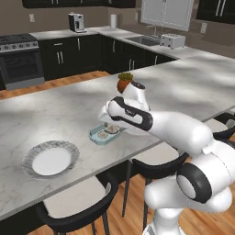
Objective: Place two dumplings into each of the tupperware containers and then place the containers in the fridge.
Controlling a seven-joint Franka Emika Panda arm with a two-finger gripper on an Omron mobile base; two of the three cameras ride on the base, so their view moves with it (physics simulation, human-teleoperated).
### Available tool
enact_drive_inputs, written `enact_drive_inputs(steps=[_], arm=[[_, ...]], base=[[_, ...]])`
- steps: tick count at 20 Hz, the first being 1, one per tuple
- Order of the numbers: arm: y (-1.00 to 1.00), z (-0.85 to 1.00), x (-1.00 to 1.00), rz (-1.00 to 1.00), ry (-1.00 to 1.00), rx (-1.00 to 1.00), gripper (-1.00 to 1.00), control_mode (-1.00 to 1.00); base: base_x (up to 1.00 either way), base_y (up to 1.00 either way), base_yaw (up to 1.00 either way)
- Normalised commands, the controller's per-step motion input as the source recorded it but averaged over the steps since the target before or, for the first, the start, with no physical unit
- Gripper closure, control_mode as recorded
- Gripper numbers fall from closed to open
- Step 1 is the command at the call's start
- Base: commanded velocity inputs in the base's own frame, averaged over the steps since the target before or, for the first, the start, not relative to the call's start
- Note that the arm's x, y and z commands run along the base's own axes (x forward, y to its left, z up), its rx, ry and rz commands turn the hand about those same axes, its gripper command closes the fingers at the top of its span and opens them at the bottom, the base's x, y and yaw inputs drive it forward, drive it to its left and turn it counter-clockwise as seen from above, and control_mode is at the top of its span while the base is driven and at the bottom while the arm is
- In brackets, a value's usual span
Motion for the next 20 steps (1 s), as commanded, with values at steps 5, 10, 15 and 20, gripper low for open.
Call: enact_drive_inputs(steps=[5, 10, 15, 20], arm=[[-0.65, -0.01, 0.32, -0.01, 0.02, -0.10, 1.00, -1.00], [-0.16, -0.10, 0.69, 0.00, 0.02, -0.07, 1.00, -1.00], [0.00, -0.45, 0.52, 0.00, 0.01, -0.13, 1.00, -1.00], [0.00, -0.67, 0.13, 0.00, 0.00, -0.11, 1.00, -1.00]], base=[[0.00, 0.00, 0.00], [0.00, 0.00, 0.00], [0.00, 0.00, 0.00], [0.00, 0.00, 0.00]])
